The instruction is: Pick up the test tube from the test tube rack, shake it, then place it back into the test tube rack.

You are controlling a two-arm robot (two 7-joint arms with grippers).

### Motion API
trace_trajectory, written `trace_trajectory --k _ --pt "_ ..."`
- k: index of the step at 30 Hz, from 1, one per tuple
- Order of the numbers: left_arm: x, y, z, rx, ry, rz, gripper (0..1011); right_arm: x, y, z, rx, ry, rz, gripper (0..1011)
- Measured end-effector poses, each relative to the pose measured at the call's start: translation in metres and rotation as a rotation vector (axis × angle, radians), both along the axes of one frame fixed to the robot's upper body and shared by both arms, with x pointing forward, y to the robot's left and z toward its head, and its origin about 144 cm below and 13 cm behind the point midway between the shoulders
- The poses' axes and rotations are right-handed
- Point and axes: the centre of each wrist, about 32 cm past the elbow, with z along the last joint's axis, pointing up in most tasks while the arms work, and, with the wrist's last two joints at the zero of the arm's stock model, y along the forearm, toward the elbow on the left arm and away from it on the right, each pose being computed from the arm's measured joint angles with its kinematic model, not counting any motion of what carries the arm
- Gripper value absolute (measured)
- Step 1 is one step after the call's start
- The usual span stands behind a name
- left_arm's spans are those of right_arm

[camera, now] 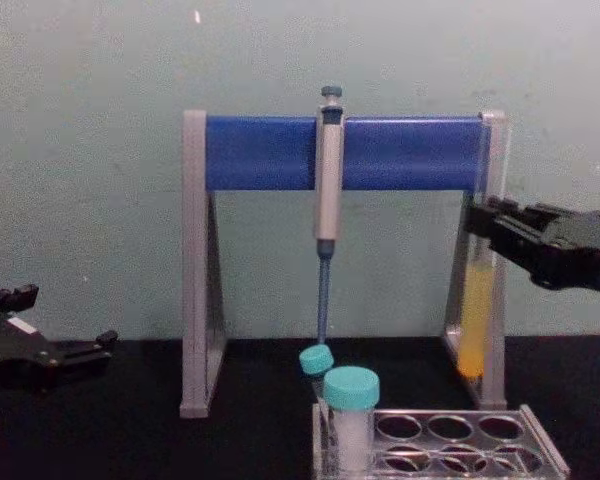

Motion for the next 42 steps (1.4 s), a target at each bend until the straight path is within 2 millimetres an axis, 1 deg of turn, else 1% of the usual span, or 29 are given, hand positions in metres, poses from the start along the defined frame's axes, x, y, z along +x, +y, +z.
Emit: trace_trajectory --k 5,11,17,22,26,30,36,42 --pt "0.000 0.000 0.000 0.000 0.000 0.000 1010 -0.011 -0.005 0.001 -0.009 0.007 -0.007 226" --pt "0.000 0.000 0.000 0.000 0.000 0.000 1009 -0.026 -0.005 0.002 -0.013 0.028 0.015 226" --pt "0.000 0.000 0.000 0.000 0.000 0.000 1010 -0.031 0.000 0.003 -0.006 0.042 0.065 226" --pt "0.000 0.000 0.000 0.000 0.000 0.000 1010 -0.026 0.007 0.003 0.008 0.041 0.103 226" --pt "0.000 0.000 0.000 0.000 0.000 0.000 1010 -0.018 0.013 0.002 0.018 0.031 0.122 226" --pt "0.000 0.000 0.000 0.000 0.000 0.000 1009 -0.005 0.018 0.001 0.030 0.017 0.122 226" --pt "0.000 0.000 0.000 0.000 0.000 0.000 1010 0.008 0.019 0.002 0.032 0.003 0.088 226" --pt "0.000 0.000 0.000 0.000 0.000 0.000 1010 0.011 0.014 0.003 0.026 -0.003 0.054 226"
